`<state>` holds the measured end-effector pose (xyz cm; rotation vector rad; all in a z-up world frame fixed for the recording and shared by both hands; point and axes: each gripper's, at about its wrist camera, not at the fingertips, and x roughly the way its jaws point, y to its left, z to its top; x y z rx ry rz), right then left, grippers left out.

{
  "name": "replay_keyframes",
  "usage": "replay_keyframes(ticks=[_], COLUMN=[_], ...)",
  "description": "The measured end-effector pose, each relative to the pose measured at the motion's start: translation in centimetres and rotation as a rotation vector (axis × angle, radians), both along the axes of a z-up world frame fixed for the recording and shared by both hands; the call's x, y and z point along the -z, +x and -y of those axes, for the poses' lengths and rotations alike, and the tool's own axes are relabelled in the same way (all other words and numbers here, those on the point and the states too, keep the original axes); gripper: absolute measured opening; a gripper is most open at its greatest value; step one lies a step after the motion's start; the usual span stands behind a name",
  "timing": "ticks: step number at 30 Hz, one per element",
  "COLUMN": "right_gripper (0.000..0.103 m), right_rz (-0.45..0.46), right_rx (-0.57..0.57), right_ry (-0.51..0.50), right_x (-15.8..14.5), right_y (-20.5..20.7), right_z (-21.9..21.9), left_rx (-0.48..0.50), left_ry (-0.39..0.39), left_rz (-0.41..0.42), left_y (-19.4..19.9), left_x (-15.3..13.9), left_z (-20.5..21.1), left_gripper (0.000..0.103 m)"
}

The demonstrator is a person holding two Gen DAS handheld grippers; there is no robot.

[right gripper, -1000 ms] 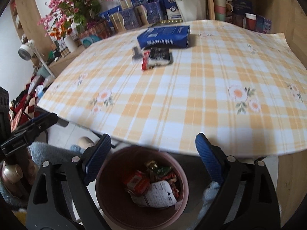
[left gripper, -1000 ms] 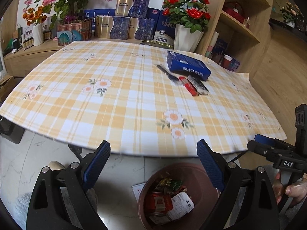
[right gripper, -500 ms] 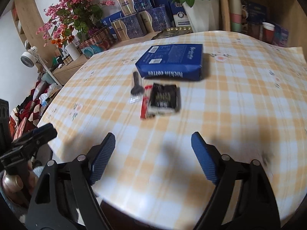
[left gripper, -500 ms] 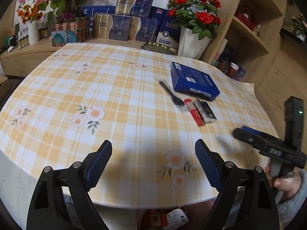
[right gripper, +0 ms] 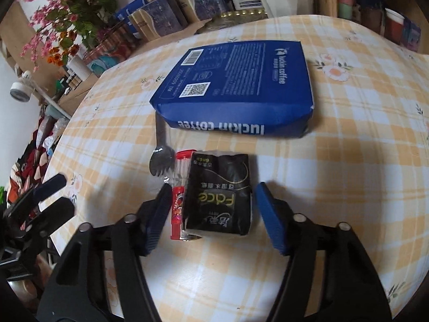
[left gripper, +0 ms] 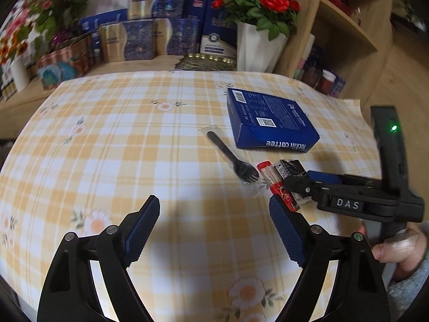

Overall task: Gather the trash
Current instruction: 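Grasp the black Face snack pack with the right gripper, then grasp the blue luckin coffee packet with the left gripper while the right holds the black pack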

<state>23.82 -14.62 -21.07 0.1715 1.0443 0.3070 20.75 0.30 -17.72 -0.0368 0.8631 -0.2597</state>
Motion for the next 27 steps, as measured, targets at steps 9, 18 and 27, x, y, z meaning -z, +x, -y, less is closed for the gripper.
replay_keyframes(ticks=[9,18,27], right_gripper=[0.04,0.04,0.04], right_rz=[0.07,0.089,0.113], right_rx=[0.024,0.16,0.206], right_ry=[-0.022,0.046,0.083], right_x=[-1.0,-1.5,-2.0], right_y=[-2.2,-3.8,-4.3], right_z=[3.3,9.8,12.5], left_rx=[0.154,0.322,0.403], left_ry=[0.178,0.426,0.614], left_rz=[0.049,0.099,0.102], left_y=[3.2,7.4,9.9], left_x=[1.0,1.9,3.9], left_z=[4.9,11.7,15.2], left_gripper=[0.082,0.082,0.083])
